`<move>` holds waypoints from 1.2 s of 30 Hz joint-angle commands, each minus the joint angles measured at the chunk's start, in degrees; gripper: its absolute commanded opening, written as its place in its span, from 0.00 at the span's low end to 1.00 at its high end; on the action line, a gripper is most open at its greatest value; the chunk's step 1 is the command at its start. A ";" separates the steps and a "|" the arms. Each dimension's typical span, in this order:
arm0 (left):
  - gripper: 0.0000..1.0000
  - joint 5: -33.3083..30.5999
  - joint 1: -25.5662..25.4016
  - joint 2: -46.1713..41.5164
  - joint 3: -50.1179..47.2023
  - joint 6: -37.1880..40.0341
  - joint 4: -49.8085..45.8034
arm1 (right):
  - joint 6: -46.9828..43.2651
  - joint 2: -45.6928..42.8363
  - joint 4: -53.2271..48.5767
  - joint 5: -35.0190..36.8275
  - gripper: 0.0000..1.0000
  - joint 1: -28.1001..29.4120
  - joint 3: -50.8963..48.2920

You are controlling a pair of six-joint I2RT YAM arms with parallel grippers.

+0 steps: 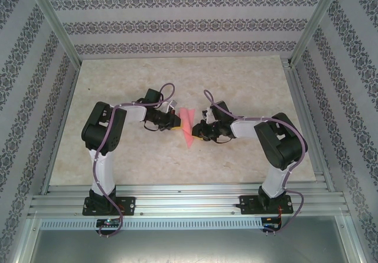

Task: Fold a paper plane with a square sheet of paper (fold left side to right side)
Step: Fold the wing for the fifth time at the center of the table.

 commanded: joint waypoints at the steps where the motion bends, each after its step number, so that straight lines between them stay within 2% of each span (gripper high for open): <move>1: 0.00 1.12 0.94 0.85 1.75 1.90 -1.45 | 0.27 1.07 1.37 -0.10 0.19 0.82 1.76; 5: 0.05 1.57 0.96 0.42 1.66 1.30 -1.03 | 0.84 1.84 1.42 0.23 0.18 1.08 2.12; 8: 0.15 2.17 0.94 -0.95 0.83 0.76 -0.19 | 1.47 2.18 1.71 0.53 0.17 1.08 2.13; 13: 0.38 2.01 0.97 -4.44 -1.11 -0.04 0.72 | 1.99 2.41 2.23 0.32 0.16 1.17 2.27; 22: 0.59 0.44 0.25 -9.68 -7.35 -4.93 6.87 | 2.76 2.53 3.23 0.24 0.16 1.26 2.31; 27: 0.58 -1.88 -1.99 -9.98 -8.59 -5.53 7.79 | 3.03 2.90 3.84 0.12 0.17 1.26 2.40; 36: 0.27 -5.28 -2.42 -5.84 -6.09 -3.20 4.71 | 3.32 2.82 4.18 0.20 0.17 1.26 2.57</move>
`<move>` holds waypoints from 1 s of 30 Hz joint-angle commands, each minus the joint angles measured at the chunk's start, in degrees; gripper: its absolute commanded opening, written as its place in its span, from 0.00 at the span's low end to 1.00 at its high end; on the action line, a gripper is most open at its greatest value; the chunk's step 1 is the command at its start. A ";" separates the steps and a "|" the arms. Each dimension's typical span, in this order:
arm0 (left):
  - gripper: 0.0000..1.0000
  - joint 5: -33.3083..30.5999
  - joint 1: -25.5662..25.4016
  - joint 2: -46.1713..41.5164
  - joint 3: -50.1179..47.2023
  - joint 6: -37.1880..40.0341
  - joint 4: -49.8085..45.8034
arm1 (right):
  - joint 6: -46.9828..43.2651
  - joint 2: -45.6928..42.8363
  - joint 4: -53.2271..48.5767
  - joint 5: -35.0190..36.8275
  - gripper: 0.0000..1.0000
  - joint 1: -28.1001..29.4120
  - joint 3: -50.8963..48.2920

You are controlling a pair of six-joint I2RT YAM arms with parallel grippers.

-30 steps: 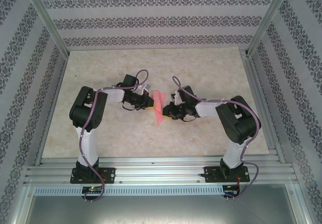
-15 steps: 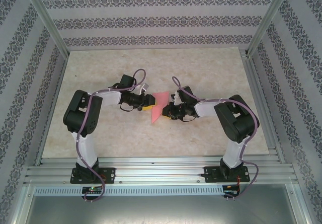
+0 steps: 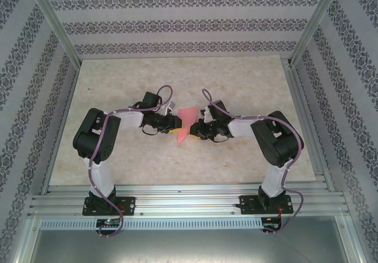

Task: Fold a paper plane with a square sheet of paper (fold left side to right side)
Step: Fold the wing for the fifth time at the center of the table.

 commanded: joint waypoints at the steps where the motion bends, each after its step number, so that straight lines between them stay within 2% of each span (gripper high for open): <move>1: 0.25 -1.82 -0.45 3.22 2.28 1.59 -0.24 | 0.43 0.51 1.95 0.07 0.17 0.58 1.22; 9: 0.14 -4.80 -0.62 5.82 2.80 2.63 -1.60 | 2.55 0.91 5.33 -1.68 0.17 0.80 1.33; 17: 0.10 -5.94 -0.84 7.01 3.00 2.97 -2.10 | 3.84 1.92 7.46 -2.37 0.18 1.07 1.79; 21: 0.09 -5.97 -0.90 6.81 2.82 2.87 -1.96 | 0.62 -0.25 2.08 0.71 0.21 0.73 1.83; 25: 0.09 -6.15 -0.84 6.47 2.80 2.78 -2.10 | -4.32 -5.89 -6.37 7.40 0.30 -1.05 1.40; 30: 0.09 -6.27 -0.94 6.29 2.73 2.96 -2.26 | -2.47 -4.94 -7.28 7.96 0.33 -1.99 1.94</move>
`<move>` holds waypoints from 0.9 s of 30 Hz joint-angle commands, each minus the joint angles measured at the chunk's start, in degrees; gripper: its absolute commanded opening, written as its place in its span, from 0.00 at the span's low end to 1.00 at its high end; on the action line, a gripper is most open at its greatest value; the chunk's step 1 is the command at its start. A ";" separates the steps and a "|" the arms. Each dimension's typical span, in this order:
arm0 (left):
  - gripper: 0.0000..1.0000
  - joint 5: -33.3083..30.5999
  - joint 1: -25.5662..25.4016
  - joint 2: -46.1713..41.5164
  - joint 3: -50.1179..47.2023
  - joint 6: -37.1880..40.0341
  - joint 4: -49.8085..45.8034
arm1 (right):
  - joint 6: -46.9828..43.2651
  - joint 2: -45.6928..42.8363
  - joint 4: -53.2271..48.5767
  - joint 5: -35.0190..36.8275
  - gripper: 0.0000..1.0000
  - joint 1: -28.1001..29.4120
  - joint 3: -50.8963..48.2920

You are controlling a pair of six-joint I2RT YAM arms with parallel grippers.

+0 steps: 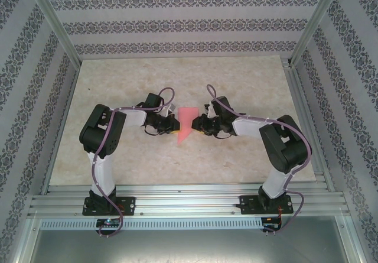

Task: Fold a paper plane with a square sheet of paper (fold left side to right side)
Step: Fold the wing for the fifth time at the center of the table.

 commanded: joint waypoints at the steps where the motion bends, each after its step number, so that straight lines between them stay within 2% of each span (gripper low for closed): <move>1: 0.09 -2.78 -0.88 1.21 0.41 1.91 -0.95 | -0.20 1.49 -2.52 2.49 0.33 0.06 1.69; 10: 0.08 -2.82 -0.85 1.19 0.35 1.73 -0.74 | 3.95 6.30 0.24 2.49 0.31 1.05 4.98; 14: 0.07 -3.51 -0.96 1.41 0.40 1.72 -0.81 | 6.12 6.89 2.70 0.83 0.14 1.32 4.83; 19: 0.06 -4.75 -1.08 1.72 0.56 2.41 -1.86 | 7.58 6.30 3.83 0.15 0.00 1.06 4.80; 27: 0.05 -6.95 -1.66 2.06 1.15 3.75 -3.76 | 11.17 7.11 6.28 -0.64 0.00 0.96 6.60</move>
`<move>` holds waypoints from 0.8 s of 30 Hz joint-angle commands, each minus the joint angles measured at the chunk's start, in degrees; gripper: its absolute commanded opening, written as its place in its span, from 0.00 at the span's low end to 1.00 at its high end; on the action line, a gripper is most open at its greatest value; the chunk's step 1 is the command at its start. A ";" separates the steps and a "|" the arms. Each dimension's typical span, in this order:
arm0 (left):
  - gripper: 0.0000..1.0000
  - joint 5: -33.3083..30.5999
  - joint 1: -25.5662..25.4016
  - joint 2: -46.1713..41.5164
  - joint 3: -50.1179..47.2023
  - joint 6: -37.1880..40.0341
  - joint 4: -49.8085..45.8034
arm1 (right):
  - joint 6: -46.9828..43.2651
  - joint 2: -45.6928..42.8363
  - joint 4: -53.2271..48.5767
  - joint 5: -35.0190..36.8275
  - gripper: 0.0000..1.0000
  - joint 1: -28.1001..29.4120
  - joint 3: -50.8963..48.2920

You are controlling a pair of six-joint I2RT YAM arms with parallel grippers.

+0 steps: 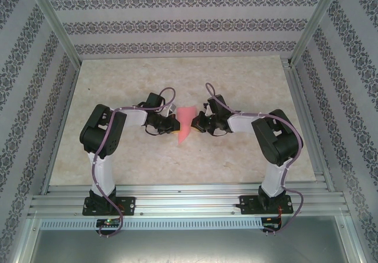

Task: Fold a paper plane with a square sheet of paper (fold left side to right side)
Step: Fold the wing for the fifth time at the center of the table.

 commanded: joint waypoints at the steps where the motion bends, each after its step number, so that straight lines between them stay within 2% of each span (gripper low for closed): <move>1: 0.05 -4.65 -1.02 2.16 0.21 2.39 -2.43 | 2.20 1.02 3.30 -0.53 0.00 0.36 2.69; 15: 0.04 -5.35 -2.12 3.12 0.38 2.57 -2.41 | 4.20 3.84 4.10 0.70 0.00 0.44 5.79; 24: 0.05 -5.79 -2.56 3.00 0.63 2.66 -2.60 | 0.52 5.06 -1.52 0.90 0.00 2.19 9.46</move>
